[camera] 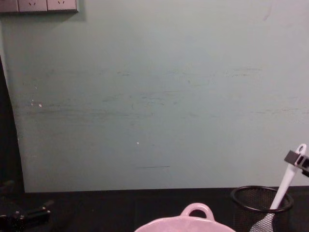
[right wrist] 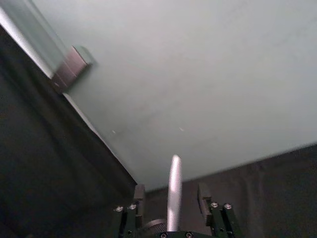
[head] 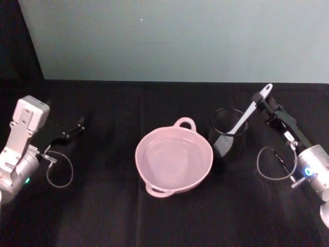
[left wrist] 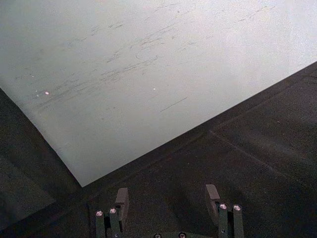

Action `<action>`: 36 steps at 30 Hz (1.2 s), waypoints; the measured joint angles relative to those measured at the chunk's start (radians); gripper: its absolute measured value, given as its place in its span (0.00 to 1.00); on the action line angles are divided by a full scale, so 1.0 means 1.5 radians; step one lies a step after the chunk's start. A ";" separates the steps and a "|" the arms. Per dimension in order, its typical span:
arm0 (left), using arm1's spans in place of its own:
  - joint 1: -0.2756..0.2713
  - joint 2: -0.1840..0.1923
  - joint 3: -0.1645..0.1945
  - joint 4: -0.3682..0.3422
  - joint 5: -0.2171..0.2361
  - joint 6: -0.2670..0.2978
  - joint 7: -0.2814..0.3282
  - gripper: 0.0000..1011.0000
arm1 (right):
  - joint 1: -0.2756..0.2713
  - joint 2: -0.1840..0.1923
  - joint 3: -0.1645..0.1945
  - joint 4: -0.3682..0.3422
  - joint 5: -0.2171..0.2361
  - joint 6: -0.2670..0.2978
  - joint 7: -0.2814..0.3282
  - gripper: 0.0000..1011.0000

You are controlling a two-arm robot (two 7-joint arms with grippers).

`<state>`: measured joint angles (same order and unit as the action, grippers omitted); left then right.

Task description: Use the one hand to pick up the spoon and stir the clear water in the bowl.

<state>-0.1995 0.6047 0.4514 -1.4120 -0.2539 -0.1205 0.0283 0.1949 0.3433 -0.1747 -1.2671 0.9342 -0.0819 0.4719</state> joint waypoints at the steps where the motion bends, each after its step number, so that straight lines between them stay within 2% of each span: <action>1: 0.000 0.000 0.000 0.000 0.000 0.000 0.000 1.00 | -0.002 0.002 -0.001 -0.003 -0.001 0.006 -0.007 0.67; 6: 0.000 0.000 0.000 0.000 0.000 0.000 0.000 1.00 | -0.019 0.024 -0.007 -0.033 -0.010 0.040 -0.041 0.83; 9: 0.000 0.000 0.000 0.000 0.000 0.000 0.000 1.00 | -0.039 0.052 -0.012 -0.073 -0.032 0.057 -0.069 0.93; 13: 0.000 0.000 0.000 0.000 0.000 0.000 0.000 1.00 | -0.060 0.082 -0.013 -0.112 -0.059 0.068 -0.094 0.99; 14: 0.000 0.000 0.000 0.000 0.000 0.000 0.000 1.00 | -0.070 0.097 -0.011 -0.129 -0.076 0.072 -0.109 0.99; 16: 0.000 0.000 0.000 0.000 0.000 0.000 0.000 1.00 | -0.079 0.111 -0.009 -0.144 -0.097 0.074 -0.122 0.99; 17: 0.000 0.000 0.000 0.000 0.000 0.000 0.000 1.00 | -0.087 0.124 -0.008 -0.154 -0.121 0.072 -0.136 0.99; 20: 0.000 0.000 0.000 0.000 0.000 0.000 0.000 1.00 | -0.091 0.138 -0.010 -0.163 -0.165 0.066 -0.155 0.99; 22: 0.000 0.000 0.000 0.000 0.000 0.000 0.000 1.00 | -0.084 0.152 -0.021 -0.162 -0.227 0.055 -0.178 0.99; 25: 0.000 0.000 0.000 0.000 0.000 0.000 0.000 1.00 | -0.068 0.156 -0.030 -0.147 -0.271 0.038 -0.188 0.99; 26: 0.000 0.000 0.000 0.000 0.000 0.000 0.000 1.00 | -0.055 0.156 -0.038 -0.134 -0.299 0.022 -0.192 0.99; 31: 0.000 0.000 0.000 0.000 0.000 0.000 0.000 1.00 | -0.023 0.149 -0.057 -0.094 -0.361 -0.022 -0.193 0.99; 32: 0.000 0.000 0.000 0.000 0.000 0.000 0.000 1.00 | -0.019 0.148 -0.061 -0.088 -0.369 -0.023 -0.192 0.99; 36: 0.000 0.000 0.000 0.000 0.000 0.000 0.000 1.00 | -0.003 0.147 -0.087 -0.074 -0.416 0.012 -0.193 0.99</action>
<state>-0.1995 0.6047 0.4514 -1.4120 -0.2539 -0.1205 0.0283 0.1904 0.5641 -0.3058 -1.3775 0.3095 -0.0643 0.1829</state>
